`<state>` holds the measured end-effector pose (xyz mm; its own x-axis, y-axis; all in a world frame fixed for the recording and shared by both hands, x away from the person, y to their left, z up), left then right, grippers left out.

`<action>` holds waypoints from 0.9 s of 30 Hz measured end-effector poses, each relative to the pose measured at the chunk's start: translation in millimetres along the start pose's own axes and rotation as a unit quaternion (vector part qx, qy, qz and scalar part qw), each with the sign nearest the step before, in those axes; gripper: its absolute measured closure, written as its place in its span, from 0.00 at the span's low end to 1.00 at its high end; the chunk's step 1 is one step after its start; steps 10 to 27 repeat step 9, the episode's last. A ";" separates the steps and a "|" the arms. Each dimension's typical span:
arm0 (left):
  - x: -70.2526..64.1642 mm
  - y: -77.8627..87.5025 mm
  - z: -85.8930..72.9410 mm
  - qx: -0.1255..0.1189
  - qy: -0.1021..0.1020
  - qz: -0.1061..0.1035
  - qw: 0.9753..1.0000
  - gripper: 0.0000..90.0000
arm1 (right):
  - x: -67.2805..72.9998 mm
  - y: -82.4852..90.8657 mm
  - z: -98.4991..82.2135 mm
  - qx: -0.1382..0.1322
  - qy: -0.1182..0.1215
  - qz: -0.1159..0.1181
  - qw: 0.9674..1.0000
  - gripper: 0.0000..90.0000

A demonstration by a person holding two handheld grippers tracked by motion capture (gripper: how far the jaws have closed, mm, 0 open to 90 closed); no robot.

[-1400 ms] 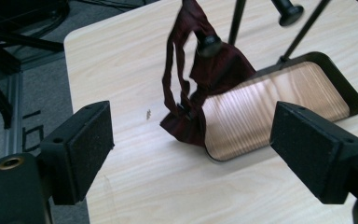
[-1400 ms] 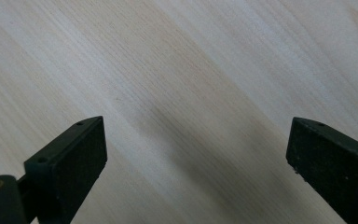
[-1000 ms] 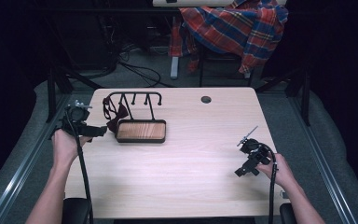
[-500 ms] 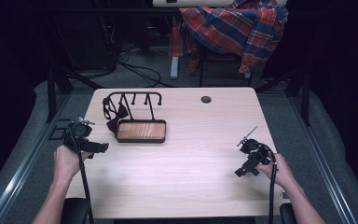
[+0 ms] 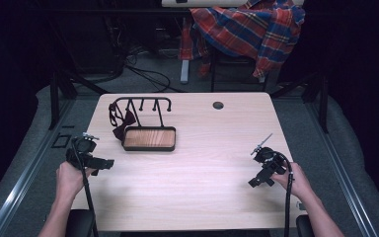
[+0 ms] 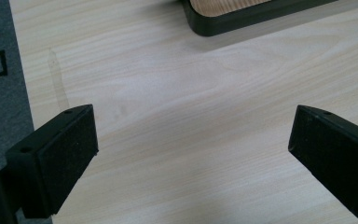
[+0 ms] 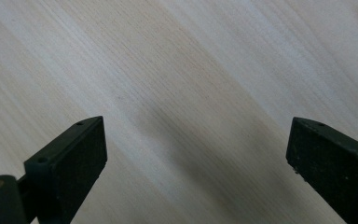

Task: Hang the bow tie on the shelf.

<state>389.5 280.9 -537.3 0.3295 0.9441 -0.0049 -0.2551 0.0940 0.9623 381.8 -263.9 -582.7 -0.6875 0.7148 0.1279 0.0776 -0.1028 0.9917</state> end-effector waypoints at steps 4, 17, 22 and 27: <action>0.4 -4.0 -1.8 0.007 -0.002 -0.001 1.000 0.01 | -3.5 2.0 -1.5 0.014 0.008 -0.004 1.000 0.06; 5.2 -5.2 -0.6 0.001 -0.002 0.007 1.000 0.02 | -2.4 1.9 -0.2 0.011 0.010 -0.005 1.000 0.06; 5.2 -5.2 -0.6 0.001 -0.002 0.007 1.000 0.02 | -2.4 1.9 -0.2 0.011 0.010 -0.005 1.000 0.06; 5.2 -5.2 -0.6 0.001 -0.002 0.007 1.000 0.02 | -2.4 1.9 -0.2 0.011 0.010 -0.005 1.000 0.06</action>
Point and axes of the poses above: each handheld gripper's, and its own axes: y roughly backward along the jaws, z roughly out of its top, x roughly to its left, the point moved 5 cm from there along -y, roughly forward along the jaws, and after that the axes turned 12 degrees about x, right-handed, at the moved point
